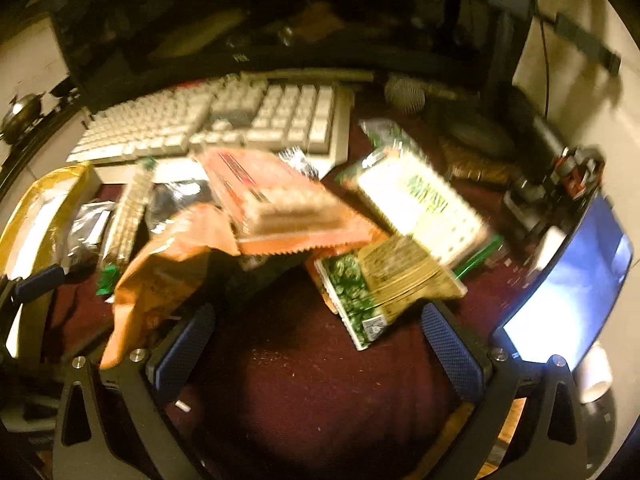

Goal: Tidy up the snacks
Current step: 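Grasp the patterned candy box with left tool while right tool grasps orange bag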

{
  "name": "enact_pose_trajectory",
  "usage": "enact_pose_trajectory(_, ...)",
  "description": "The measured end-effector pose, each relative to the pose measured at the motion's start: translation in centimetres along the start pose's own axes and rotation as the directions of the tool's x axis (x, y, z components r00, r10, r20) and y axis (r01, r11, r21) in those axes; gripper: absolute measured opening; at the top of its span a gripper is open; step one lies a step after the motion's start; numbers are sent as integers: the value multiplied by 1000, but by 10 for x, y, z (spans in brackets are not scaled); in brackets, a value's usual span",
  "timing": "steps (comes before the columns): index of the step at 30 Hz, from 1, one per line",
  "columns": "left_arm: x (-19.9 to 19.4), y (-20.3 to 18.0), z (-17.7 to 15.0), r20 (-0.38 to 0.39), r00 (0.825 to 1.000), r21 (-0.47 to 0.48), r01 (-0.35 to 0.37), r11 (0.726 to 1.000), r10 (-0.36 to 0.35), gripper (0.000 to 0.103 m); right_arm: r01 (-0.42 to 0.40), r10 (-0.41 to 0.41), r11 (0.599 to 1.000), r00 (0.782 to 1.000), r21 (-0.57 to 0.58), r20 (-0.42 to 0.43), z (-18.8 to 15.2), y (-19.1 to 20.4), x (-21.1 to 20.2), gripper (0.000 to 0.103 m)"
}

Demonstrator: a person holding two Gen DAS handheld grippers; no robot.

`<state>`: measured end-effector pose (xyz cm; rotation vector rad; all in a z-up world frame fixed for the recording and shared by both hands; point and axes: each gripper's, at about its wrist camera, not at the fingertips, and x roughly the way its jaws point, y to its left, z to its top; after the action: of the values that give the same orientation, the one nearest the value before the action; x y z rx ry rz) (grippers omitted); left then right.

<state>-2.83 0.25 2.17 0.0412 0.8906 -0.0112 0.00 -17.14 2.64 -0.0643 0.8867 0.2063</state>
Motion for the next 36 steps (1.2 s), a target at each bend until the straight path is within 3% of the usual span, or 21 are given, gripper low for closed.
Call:
enact_pose_trajectory(5,-21,16,-4,12,998,-24,58,998,-58,95,-65,65,998,996,-9,59,-4,-5,-26,103)
enact_pose_trajectory(7,-26,21,-5,6,997,-32,81,996,-81,82,-87,87,996,993,-6,76,-4,-8,-33,94)
enact_pose_trajectory(10,-32,27,-12,-11,992,-43,127,991,-127,73,-128,127,992,989,1,81,-6,-11,-41,94)
enact_pose_trajectory(11,-34,28,-15,-16,990,-39,141,989,-142,73,-144,143,990,986,7,84,-7,-12,-44,93)
enact_pose_trajectory(13,-41,28,-22,-18,987,-21,157,987,-157,71,-173,173,985,981,-6,93,-8,-11,-49,79)
enact_pose_trajectory(18,-45,20,-37,-45,981,16,189,982,-188,70,-193,193,981,977,-16,90,-9,-6,-53,70)
enact_pose_trajectory(19,-45,17,-38,-45,980,26,196,980,-194,65,-194,194,981,977,-15,87,-9,-6,-53,67)
enact_pose_trajectory(21,-45,9,-41,-51,977,52,210,976,-207,54,-205,205,979,975,-9,82,-10,-7,-53,66)
enact_pose_trajectory(25,-38,-2,-45,-83,971,86,230,969,-223,51,-217,216,976,974,7,70,-13,-9,-51,66)
enact_pose_trajectory(32,-28,-17,-48,-70,985,172,169,970,-159,51,-284,285,955,959,89,2,-17,-16,-36,66)
enact_pose_trajectory(35,-27,-24,-47,-42,987,197,158,967,-153,51,-326,336,932,941,159,-37,-18,-20,-24,66)
enact_pose_trajectory(36,-26,-25,-46,-33,988,203,152,967,-148,46,-341,356,922,933,185,-53,-19,-21,-19,66)
